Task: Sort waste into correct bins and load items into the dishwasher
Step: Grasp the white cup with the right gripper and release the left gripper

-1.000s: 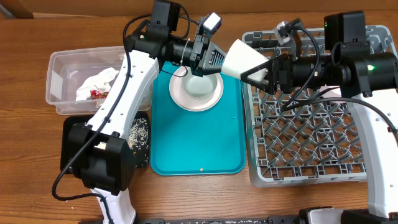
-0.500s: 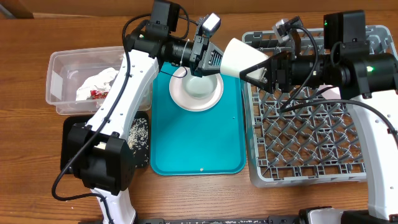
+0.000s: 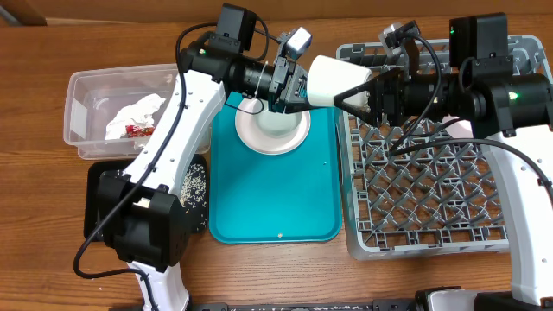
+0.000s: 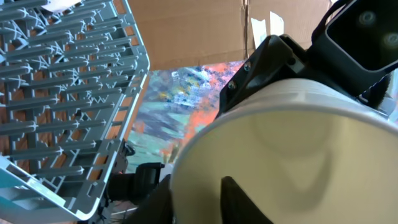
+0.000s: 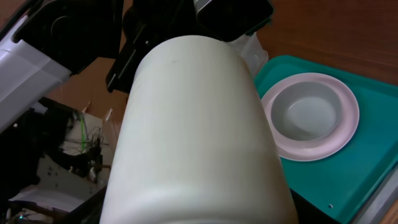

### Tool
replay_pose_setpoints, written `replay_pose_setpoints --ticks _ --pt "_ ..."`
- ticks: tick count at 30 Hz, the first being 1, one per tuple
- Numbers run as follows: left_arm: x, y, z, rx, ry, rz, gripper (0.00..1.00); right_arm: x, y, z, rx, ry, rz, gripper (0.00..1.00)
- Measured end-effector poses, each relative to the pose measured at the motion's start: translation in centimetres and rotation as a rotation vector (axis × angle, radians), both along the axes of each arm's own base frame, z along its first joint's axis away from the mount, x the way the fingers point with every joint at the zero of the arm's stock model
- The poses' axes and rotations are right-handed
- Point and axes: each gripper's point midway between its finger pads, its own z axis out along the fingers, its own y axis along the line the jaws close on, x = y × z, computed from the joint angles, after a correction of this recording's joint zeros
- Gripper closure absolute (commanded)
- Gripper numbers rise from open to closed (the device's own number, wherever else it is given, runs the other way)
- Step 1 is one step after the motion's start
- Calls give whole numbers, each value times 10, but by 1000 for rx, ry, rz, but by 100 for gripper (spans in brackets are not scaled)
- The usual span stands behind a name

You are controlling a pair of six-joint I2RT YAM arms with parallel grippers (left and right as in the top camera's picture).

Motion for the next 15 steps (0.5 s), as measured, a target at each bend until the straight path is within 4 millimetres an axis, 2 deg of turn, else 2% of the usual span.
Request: replay_pose_setpoints --ticks 7,15 --pt "1 1 -1 3 0 4 69 1 -1 -1 -11 -2 -8 39" --pt "16 20 1 1 10 57 66 8 -9 -7 -58 -10 -50 40"
